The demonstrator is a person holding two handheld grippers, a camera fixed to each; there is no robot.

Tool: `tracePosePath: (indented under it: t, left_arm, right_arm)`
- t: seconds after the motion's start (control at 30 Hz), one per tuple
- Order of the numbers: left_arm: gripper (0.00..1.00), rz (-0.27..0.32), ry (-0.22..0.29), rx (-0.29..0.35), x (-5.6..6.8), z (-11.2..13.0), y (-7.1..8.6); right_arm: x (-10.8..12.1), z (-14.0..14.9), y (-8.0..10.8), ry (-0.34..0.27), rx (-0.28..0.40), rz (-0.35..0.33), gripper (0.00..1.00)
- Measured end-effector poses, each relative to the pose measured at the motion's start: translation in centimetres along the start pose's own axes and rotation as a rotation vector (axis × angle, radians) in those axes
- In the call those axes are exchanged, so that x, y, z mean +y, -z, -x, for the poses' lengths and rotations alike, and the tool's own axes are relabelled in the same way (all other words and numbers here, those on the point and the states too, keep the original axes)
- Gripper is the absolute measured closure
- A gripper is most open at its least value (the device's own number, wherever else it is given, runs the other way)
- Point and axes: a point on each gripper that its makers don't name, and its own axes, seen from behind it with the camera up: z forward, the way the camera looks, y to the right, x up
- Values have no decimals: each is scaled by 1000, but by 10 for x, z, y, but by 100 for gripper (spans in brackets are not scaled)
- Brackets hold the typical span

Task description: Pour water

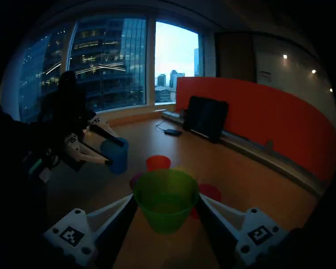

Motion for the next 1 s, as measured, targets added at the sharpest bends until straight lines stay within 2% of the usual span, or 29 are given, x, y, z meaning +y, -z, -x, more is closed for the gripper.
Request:
tracePosePath:
  t: [0.2,0.53,1.0]
  left_arm:
    - [12,19,-13,-37,4,17,-9]
    - [12,41,-1,-85,6,42,-23]
    - [12,54,14,-119,4,64,-35]
  right_arm:
    - [1,16,-5,-5,-43,-7,10]
    - [5,42,-15,4,-106,-4,10]
    - [7,61,-23,5,-145,0,9]
